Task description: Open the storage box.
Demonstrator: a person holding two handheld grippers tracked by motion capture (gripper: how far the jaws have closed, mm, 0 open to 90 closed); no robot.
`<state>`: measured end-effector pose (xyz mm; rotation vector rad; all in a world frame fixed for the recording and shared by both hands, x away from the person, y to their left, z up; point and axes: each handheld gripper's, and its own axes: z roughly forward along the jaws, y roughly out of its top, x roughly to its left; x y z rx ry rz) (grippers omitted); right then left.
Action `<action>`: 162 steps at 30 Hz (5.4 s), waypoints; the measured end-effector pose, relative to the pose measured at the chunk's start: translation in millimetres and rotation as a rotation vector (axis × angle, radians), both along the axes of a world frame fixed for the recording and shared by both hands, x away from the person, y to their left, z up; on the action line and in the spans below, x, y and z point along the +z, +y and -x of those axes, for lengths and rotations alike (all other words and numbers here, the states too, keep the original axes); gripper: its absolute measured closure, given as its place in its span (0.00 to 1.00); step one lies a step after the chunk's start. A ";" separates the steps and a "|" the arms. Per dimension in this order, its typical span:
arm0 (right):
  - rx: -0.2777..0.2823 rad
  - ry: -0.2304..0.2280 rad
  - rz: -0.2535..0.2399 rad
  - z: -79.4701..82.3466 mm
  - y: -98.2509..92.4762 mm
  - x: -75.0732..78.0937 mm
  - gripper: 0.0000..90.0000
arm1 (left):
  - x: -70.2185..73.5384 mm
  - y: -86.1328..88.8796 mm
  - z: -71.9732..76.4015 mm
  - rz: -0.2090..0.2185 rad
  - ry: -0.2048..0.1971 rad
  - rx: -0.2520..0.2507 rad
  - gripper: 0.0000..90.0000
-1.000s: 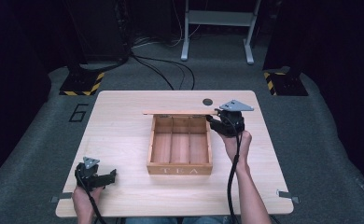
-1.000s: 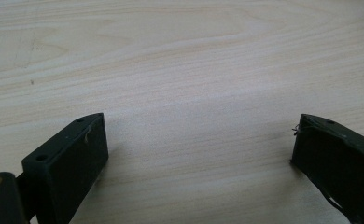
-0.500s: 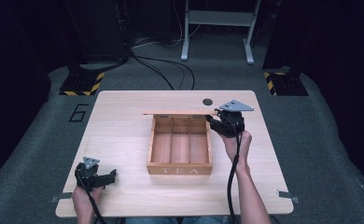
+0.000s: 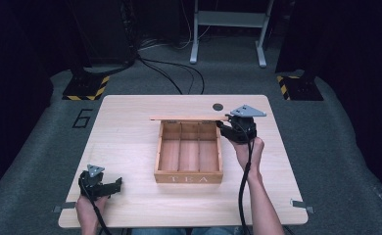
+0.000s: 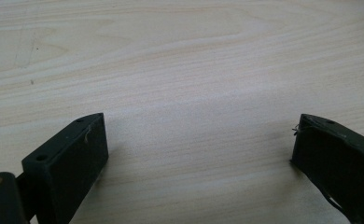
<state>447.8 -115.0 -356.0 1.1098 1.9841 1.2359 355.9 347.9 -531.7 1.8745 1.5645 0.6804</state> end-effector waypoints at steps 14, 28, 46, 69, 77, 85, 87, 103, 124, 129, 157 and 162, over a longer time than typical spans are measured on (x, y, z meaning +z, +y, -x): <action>0.000 -0.001 0.003 0.1 0.0 0.0 0.64 | 0.0 0.1 0.0 0.000 0.000 -0.001 0.04; 0.000 0.000 0.006 0.2 0.0 0.2 0.64 | -0.2 0.0 -0.1 0.002 -0.002 0.000 0.04; -0.001 -0.002 0.005 0.6 0.2 -0.1 0.64 | 0.0 0.0 0.0 0.000 0.000 0.000 0.04; -0.002 -0.002 0.007 0.8 0.3 -0.2 0.64 | 0.0 0.0 0.0 0.000 0.000 0.000 0.04; -0.001 -0.001 0.009 0.9 0.3 -0.2 0.64 | 0.0 0.0 0.0 0.000 0.001 0.000 0.04; -0.001 -0.001 0.010 0.9 0.3 -0.1 0.64 | 0.0 0.0 0.0 0.000 0.000 0.000 0.04; -0.001 0.000 0.011 0.9 0.3 0.0 0.64 | 0.0 0.0 0.0 0.000 0.001 0.000 0.04; -0.005 0.000 0.014 3.6 1.1 -1.6 0.64 | 0.0 0.0 0.0 0.000 0.000 0.000 0.04; 0.020 0.023 -0.020 17.0 -2.1 -16.0 0.58 | -0.1 0.1 -0.1 -0.001 -0.002 0.000 0.04; 0.022 0.035 -0.035 21.6 -3.4 -23.5 0.56 | 0.0 0.0 -0.1 -0.001 -0.001 0.000 0.04; 0.040 0.133 -0.065 43.5 -4.8 -72.9 0.47 | -0.3 -0.6 -0.2 0.005 -0.006 0.006 0.04; 0.037 0.163 -0.073 48.5 -6.3 -85.8 0.47 | -0.3 -0.6 -0.2 0.006 -0.006 0.006 0.04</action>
